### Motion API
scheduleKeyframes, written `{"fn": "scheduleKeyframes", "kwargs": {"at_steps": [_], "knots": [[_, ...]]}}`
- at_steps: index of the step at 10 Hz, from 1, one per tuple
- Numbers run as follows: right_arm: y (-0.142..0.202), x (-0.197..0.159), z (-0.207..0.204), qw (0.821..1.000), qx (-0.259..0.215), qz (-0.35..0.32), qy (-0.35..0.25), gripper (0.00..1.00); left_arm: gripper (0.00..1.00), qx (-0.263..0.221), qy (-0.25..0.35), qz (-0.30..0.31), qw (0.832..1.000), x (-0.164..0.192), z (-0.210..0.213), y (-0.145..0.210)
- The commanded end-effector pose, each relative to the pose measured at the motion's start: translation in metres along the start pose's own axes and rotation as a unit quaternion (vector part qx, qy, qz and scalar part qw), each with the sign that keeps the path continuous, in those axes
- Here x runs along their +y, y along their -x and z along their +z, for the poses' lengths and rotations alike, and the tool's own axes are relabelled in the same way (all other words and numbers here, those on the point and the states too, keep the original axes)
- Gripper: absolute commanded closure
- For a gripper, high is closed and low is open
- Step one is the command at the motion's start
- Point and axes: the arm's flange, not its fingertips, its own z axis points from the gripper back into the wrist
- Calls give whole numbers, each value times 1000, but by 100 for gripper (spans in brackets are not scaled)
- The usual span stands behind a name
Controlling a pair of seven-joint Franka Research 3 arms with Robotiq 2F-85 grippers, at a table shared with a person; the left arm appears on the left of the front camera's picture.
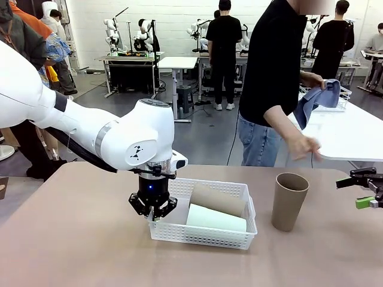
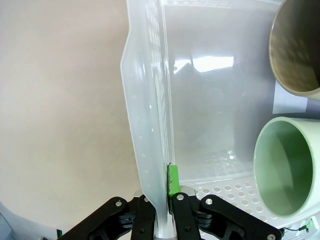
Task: Clean and organize the cups into the basket.
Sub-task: Pick up the Reusable plastic cup from the right side of the table and stack it inside the Organizing basket in the center of the table.
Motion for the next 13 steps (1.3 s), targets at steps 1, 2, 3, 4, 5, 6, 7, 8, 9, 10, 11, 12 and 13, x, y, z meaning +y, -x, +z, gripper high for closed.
{"fn": "scheduleKeyframes", "kwargs": {"at_steps": [1,2,3,4,5,6,7,8,9,10,11,12,13], "knots": [[0,4,-2,1000,-5,1,-1,0,100,0,-2,-2,1000,-1,-1,1],[0,0,0,1000,0,0,0,0,100,0,-2,-2,1000,-1,-1,1],[9,-13,-1,1000,-11,-7,-4,0,100,0,-2,-2,1000,-1,-1,1],[12,-18,3,1000,-27,2,0,0,100,0,-2,-2,1000,-1,-1,1],[16,-22,4,999,-31,6,4,0,100,0,-2,-2,1000,-1,-1,1],[23,-31,-2,1000,-22,-1,9,0,100,0,-2,-2,1000,-1,-1,1],[31,-43,-11,1000,-15,-14,3,0,100,0,-2,-2,1000,-1,-1,1],[39,-57,-21,1000,-4,-26,0,0,100,0,-2,-2,1000,-1,-1,1],[46,-70,-32,999,9,-36,3,0,100,0,-2,-2,1000,-1,-1,1],[54,-84,-44,999,21,-48,0,0,100,0,-2,-2,1000,-1,-1,1],[60,-93,-52,998,29,-59,-3,0,100,0,-2,-2,1000,-1,-1,1],[63,-100,-58,998,34,-61,-5,0,100,0,-2,-2,1000,-1,-1,1],[64,-103,-61,998,35,-58,-7,0,100,0,-2,-2,1000,-1,-1,1]]}}
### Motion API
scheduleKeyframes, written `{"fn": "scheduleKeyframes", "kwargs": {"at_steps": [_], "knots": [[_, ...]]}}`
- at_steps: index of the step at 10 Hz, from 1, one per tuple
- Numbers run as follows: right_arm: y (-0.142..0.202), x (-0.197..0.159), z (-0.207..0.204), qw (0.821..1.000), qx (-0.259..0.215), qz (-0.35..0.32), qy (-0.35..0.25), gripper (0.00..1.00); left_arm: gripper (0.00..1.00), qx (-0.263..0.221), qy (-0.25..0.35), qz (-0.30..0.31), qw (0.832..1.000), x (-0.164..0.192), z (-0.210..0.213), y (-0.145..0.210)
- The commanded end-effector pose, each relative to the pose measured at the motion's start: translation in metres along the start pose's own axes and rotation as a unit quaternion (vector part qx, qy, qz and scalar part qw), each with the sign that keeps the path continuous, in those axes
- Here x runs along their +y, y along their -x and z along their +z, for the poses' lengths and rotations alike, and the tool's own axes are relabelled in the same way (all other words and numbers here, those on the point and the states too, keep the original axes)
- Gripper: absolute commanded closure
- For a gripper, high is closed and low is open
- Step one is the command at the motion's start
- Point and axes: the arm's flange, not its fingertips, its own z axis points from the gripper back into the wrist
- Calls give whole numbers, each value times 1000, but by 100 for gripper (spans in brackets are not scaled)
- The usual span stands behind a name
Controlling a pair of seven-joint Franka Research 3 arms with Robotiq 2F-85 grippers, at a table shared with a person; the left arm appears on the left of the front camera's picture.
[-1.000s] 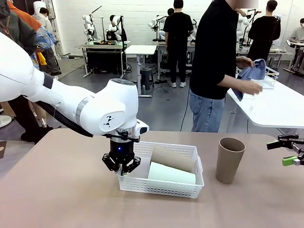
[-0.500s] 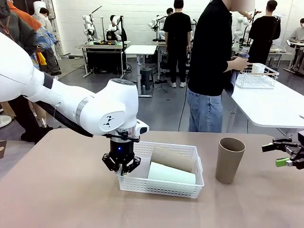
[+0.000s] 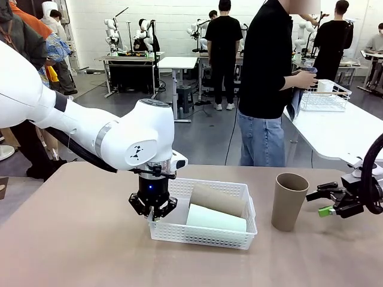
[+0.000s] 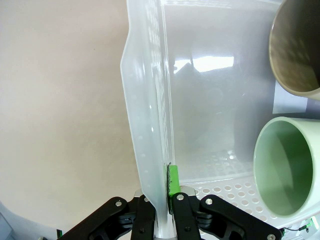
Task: Clean and organize the cups into the basket.
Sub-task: Pick up the Reusable plastic cup from the right side of the table and stack it inside the Organizing basket in the center of the table.
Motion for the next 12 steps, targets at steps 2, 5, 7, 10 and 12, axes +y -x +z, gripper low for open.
{"fn": "scheduleKeyframes", "kwargs": {"at_steps": [2,5,7,10,12], "knots": [[-9,-7,-4,1000,-6,7,3,0,100,0,-2,-2,1000,-1,-1,1],[-15,-10,-21,998,-18,54,-2,0,100,0,-2,-2,1000,-1,-1,1],[-16,-13,-34,997,-19,68,-17,0,100,0,-2,-2,1000,-1,-1,1],[-19,-11,-42,997,-11,76,-30,0,100,0,-2,-2,1000,-1,-1,1],[-20,-10,-48,995,-6,85,-54,0,100,0,-2,-2,1000,-1,-1,1]]}}
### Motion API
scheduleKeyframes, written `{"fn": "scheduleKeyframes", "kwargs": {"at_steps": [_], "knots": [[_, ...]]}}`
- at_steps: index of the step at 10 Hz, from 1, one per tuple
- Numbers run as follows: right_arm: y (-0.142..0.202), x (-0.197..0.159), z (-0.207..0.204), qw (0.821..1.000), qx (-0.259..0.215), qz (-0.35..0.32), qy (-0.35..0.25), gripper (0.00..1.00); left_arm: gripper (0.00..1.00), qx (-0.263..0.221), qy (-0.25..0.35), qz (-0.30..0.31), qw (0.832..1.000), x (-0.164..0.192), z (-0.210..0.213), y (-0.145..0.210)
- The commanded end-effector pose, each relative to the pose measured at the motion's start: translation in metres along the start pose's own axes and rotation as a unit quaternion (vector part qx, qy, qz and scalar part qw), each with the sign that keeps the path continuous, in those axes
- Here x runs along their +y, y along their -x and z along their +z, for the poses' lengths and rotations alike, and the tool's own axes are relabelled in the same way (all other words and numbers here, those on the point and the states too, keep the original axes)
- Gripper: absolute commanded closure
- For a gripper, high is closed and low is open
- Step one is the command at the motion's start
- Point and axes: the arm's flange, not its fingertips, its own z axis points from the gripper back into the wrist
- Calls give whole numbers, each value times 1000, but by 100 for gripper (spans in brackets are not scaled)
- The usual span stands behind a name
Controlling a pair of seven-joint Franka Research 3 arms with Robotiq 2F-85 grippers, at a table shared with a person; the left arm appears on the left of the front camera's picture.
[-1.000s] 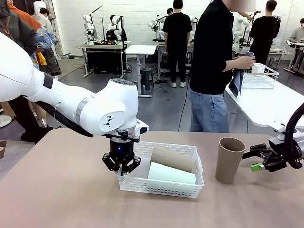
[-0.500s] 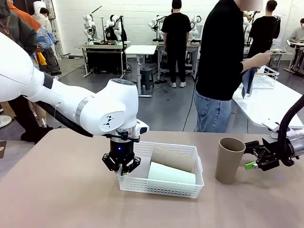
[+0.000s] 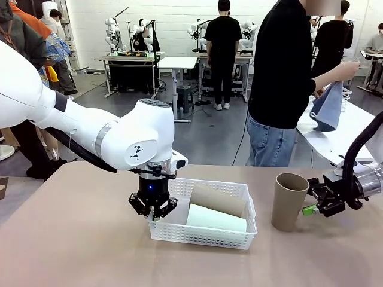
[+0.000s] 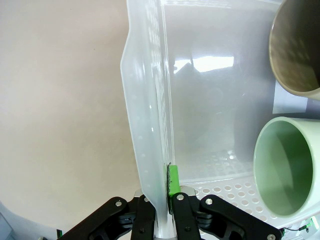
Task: Clean and organize the cups into the basket.
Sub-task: Pick up the Reusable plastic cup from the right side of the table and stack it inside the Organizing basket in the center of the table.
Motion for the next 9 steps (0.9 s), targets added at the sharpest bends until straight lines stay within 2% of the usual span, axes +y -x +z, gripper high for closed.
{"fn": "scheduleKeyframes", "kwargs": {"at_steps": [1,3,9], "knots": [[2,0,-7,1000,6,23,-21,0,100,0,-2,-2,1000,-1,-1,1],[1,0,-12,998,18,34,-46,0,100,0,-2,-2,1000,-1,-1,1],[-2,-13,-32,997,34,38,-55,0,100,0,-2,-2,1000,-1,-1,1]]}}
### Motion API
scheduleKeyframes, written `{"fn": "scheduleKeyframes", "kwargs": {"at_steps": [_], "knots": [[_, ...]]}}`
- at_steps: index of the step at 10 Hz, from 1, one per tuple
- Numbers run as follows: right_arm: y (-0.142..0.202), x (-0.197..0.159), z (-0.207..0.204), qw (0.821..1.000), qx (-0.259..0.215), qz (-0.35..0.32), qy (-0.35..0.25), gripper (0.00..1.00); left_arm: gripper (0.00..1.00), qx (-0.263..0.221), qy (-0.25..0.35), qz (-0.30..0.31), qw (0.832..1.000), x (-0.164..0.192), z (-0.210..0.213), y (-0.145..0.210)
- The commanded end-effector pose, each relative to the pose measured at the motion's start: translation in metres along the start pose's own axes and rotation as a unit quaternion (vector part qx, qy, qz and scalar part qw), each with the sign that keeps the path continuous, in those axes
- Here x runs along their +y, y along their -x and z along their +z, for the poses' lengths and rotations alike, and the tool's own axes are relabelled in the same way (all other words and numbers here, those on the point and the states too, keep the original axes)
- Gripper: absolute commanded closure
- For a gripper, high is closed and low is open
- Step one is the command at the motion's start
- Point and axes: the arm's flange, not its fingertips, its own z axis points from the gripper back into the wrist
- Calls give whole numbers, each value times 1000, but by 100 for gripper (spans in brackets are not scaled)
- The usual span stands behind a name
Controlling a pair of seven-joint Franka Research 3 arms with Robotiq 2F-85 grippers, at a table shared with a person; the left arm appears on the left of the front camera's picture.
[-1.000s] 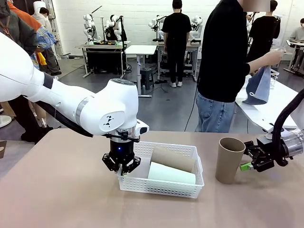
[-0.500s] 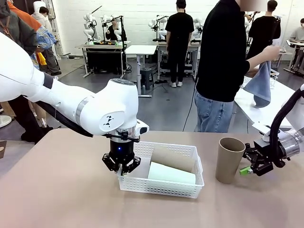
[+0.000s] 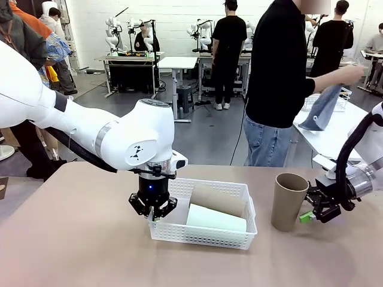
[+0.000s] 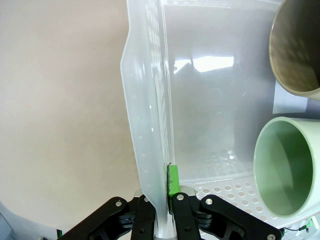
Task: Clean and organize the cups into the basket.
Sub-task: Pick up the Reusable plastic cup from the right side of the table and stack it inside the Organizing basket in the center of the table.
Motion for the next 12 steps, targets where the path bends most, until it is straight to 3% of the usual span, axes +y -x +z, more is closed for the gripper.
{"fn": "scheduleKeyframes", "kwargs": {"at_steps": [1,6,7,8,9,10,12], "knots": [[-1,-13,-10,1000,11,9,-6,0,100,0,-2,-2,1000,-1,-1,1],[-7,-13,-25,999,12,19,-37,0,100,0,-2,-2,1000,-1,-1,1],[-5,-13,-24,998,21,29,-50,35,100,0,-2,-2,1000,-1,-1,1],[-4,-12,-23,998,16,27,-48,59,100,0,-2,-2,1000,-1,-1,1],[-3,-12,-21,999,10,26,-44,94,100,0,-2,-2,1000,-1,-1,1],[-3,-11,-18,999,6,27,-43,100,100,0,-2,-2,1000,-1,-1,1],[-4,-7,-9,999,-7,18,-27,100,100,0,-2,-2,1000,-1,-1,1]]}}
